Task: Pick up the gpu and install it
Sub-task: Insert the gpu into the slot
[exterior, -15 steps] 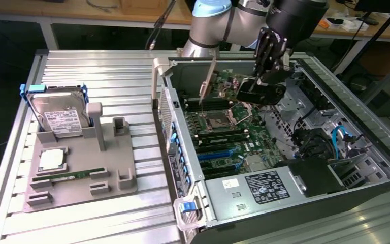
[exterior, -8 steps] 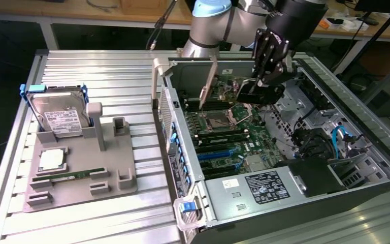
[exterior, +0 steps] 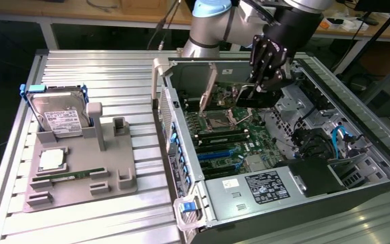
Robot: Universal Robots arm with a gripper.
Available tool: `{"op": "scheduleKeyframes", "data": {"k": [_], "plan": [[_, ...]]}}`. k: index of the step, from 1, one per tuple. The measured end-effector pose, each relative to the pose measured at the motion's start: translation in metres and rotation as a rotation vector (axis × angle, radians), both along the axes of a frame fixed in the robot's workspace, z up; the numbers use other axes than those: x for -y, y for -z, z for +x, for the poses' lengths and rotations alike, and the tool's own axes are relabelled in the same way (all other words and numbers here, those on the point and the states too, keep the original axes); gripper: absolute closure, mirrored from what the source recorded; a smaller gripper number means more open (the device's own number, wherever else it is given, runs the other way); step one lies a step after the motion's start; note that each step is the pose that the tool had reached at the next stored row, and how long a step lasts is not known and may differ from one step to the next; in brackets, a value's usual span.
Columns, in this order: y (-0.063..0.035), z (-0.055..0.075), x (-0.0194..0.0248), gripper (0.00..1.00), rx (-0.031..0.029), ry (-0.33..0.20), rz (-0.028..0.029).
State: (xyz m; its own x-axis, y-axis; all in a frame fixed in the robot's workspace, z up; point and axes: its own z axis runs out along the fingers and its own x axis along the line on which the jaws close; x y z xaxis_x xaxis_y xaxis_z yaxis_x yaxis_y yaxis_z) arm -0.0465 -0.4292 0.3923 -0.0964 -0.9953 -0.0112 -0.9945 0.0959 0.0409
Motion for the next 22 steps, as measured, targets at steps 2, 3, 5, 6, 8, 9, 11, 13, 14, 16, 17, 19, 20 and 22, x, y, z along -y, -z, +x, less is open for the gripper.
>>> {"op": "scheduleKeyframes", "data": {"k": [2,3,5,6,8,9,11,13,14,16,17,19,20,22], "plan": [[0.0043,0.002,0.0001,0.73,-0.0001,-0.014,-0.0001],[0.006,0.003,0.0001,0.73,0.0,-0.018,0.0],[0.0088,0.006,0.0001,0.73,-0.0001,-0.027,-0.0002],[0.0094,0.006,0.0001,0.73,-0.0001,-0.03,-0.0003],[0.0095,0.006,-0.0002,0.73,-0.0001,-0.031,-0.001],[0.0095,0.006,-0.0004,0.73,-0.0001,-0.031,-0.0017],[0.011,0.006,-0.0004,0.73,0.0035,-0.031,-0.0019],[0.0139,0.006,-0.0005,0.73,0.0066,-0.031,-0.0021],[0.0156,0.006,-0.0004,0.73,0.0078,-0.031,-0.0022],[0.0193,0.006,-0.0005,0.73,0.0083,-0.031,-0.002],[0.0212,0.005,-0.0004,0.73,0.0083,-0.031,-0.002],[0.0248,0.004,-0.0004,0.73,0.0082,-0.031,-0.0022],[0.0266,0.004,-0.0004,0.73,0.0083,-0.031,-0.0021],[0.0288,0.004,-0.0005,0.73,0.0122,-0.031,-0.0022]]}}
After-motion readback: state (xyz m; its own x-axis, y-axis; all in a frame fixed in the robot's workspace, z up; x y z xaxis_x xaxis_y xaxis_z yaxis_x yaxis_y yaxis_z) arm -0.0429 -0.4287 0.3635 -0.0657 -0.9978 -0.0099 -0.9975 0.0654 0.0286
